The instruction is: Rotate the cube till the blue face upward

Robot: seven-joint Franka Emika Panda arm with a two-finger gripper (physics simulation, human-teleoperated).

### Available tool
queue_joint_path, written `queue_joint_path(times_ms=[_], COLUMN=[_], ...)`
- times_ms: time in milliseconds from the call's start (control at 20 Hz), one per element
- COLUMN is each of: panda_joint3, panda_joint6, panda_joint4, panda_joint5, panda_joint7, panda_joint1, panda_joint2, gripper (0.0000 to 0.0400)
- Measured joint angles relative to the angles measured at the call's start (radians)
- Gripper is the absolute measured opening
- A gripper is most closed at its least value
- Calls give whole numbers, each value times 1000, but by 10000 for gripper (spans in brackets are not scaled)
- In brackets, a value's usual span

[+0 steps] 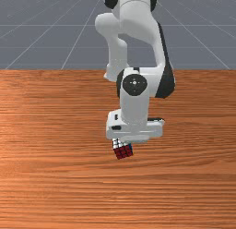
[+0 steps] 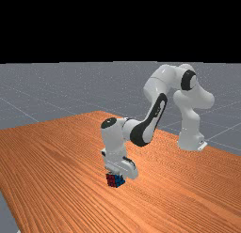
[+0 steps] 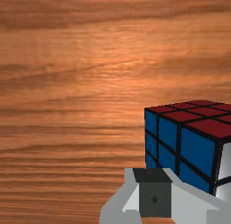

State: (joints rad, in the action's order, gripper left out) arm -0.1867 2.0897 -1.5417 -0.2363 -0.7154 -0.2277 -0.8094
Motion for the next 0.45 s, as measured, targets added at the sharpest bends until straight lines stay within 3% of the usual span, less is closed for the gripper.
queue_joint_path(times_ms=[450], panda_joint3=[-7], panda_joint6=[-9], panda_joint4=[-26], panda_joint5=[8], panda_joint7=[-3], panda_joint1=[-9], panda_joint2=[50], gripper=[0])
